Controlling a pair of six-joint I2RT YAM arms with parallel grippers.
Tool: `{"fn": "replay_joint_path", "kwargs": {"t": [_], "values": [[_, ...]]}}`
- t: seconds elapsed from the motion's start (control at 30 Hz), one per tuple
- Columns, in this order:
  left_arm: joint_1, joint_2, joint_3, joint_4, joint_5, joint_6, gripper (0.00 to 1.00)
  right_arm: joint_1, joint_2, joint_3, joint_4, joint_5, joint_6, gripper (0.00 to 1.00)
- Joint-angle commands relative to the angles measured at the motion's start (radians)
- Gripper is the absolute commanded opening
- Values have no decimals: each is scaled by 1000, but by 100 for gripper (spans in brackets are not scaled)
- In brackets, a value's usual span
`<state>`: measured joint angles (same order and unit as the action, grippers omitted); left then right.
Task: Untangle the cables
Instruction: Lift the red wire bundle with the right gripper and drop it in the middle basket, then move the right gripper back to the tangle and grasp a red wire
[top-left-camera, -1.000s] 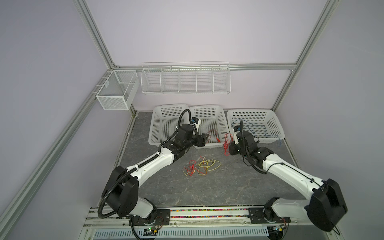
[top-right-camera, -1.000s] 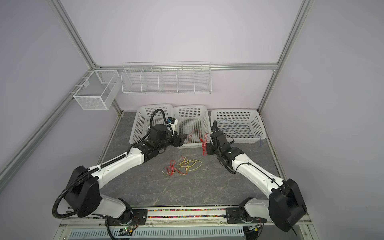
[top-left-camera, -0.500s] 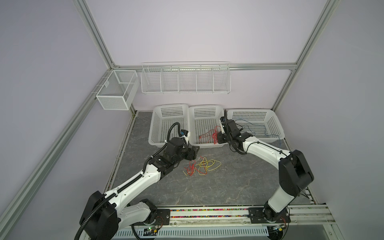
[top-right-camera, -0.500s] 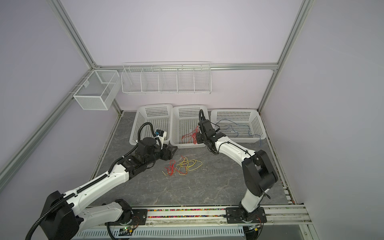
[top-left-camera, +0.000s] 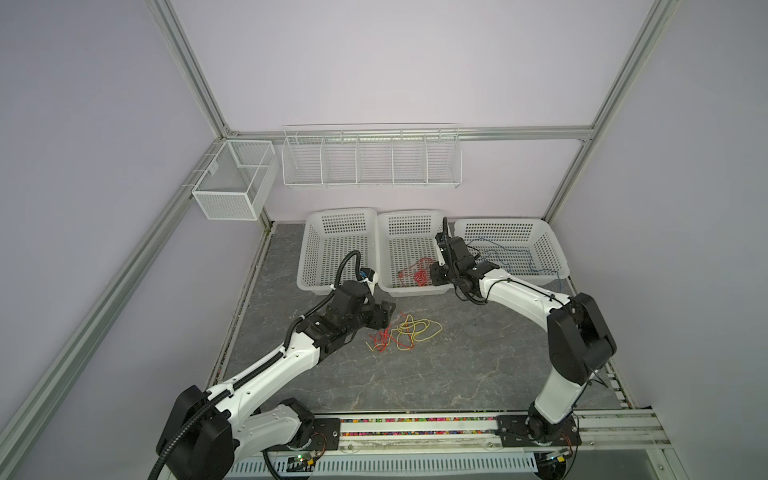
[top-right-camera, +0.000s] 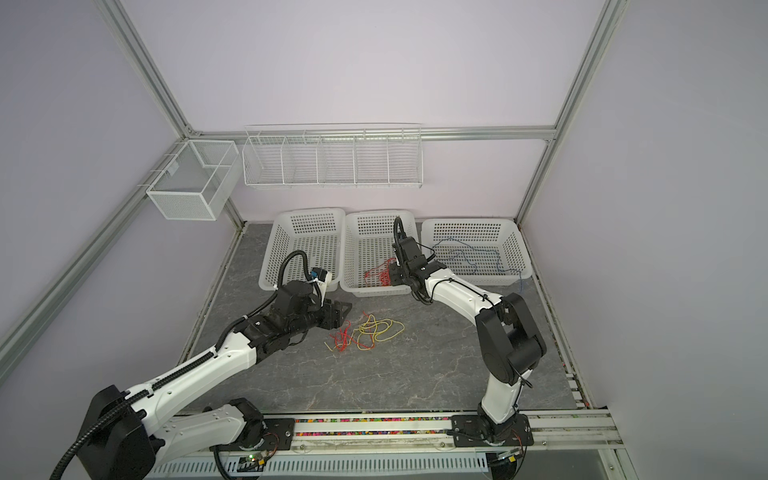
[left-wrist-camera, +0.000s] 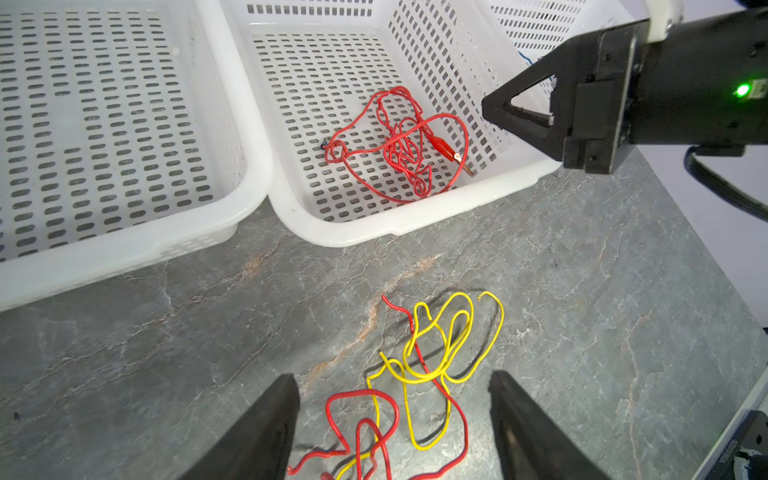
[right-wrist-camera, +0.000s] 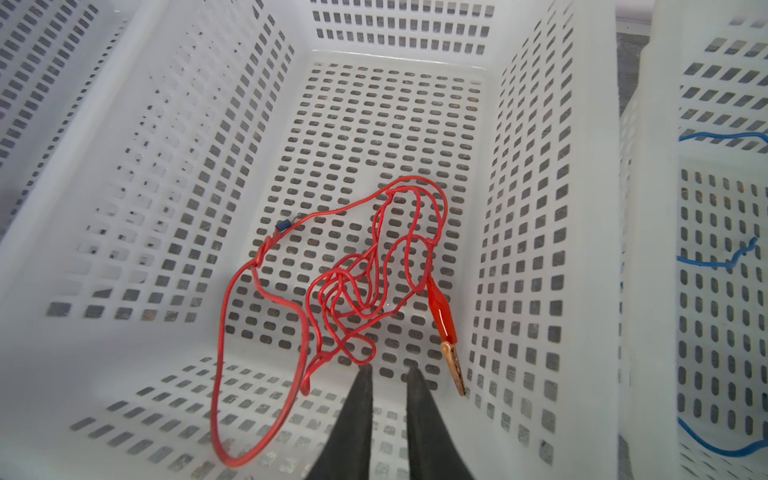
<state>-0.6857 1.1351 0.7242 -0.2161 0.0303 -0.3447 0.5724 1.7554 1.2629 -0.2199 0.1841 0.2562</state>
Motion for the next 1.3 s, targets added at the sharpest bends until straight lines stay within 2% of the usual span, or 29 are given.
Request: {"fn": "replay_joint_path", "kwargs": {"t": [0.0, 0.37, 0.57, 0.67, 1.0, 1.27], "values": [[-3, -2, -12, -8, -16, -17, 72, 8, -88, -33, 0, -50, -24, 22], [-2, -74, -67, 74, -90, -37, 73, 98, -217, -130, -29, -127, -116, 37], [0, -132, -94, 41, -182, -75, 73, 174, -252, -182, -25, -162, -94, 40], [6, -166, -116, 30, -221, -99, 75, 220, -246, -191, -27, -167, -67, 41], [14, -188, -166, 73, -220, -141, 75, 375, -182, -178, -62, -127, -41, 44], [15, -214, -176, 60, -233, -143, 75, 447, -119, -169, -45, -127, -28, 48]]}}
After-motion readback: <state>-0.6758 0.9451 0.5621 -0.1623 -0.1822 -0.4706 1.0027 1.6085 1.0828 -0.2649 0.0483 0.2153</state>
